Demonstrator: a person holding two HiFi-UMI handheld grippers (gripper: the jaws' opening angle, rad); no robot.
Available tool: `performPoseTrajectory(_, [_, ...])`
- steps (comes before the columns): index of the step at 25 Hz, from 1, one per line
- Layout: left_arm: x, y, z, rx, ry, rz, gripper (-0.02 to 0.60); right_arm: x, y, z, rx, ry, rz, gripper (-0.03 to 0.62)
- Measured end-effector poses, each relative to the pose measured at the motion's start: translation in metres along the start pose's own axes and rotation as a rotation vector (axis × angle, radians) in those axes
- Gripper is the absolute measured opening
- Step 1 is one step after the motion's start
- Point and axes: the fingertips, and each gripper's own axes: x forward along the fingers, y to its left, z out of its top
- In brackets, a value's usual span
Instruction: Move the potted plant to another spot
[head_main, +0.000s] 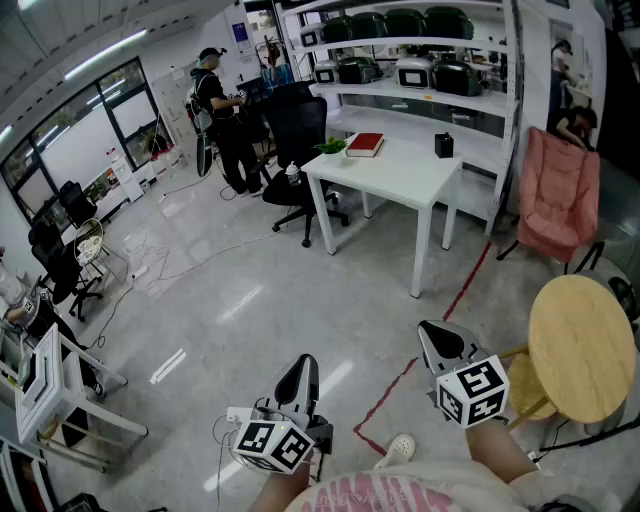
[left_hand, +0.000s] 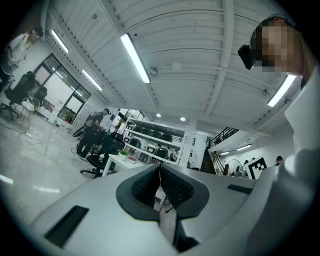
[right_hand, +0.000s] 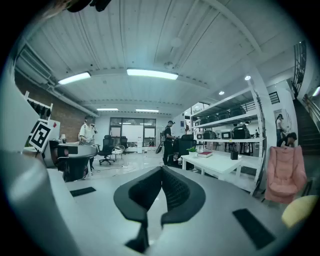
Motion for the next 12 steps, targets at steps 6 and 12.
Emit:
performPoseTrajectory(6, [0.003, 0.009, -0.012, -0.023, 0.014, 0.013, 0.025, 0.004, -0.003, -0.013, 0.015, 0.025, -0.003, 0.012])
performPoseTrajectory(12, [0.022, 0.019, -0.017, -0.040, 0.021, 0.011, 0.025, 0.017, -0.016, -0.018, 0.041, 0.038, -0.009, 0.012])
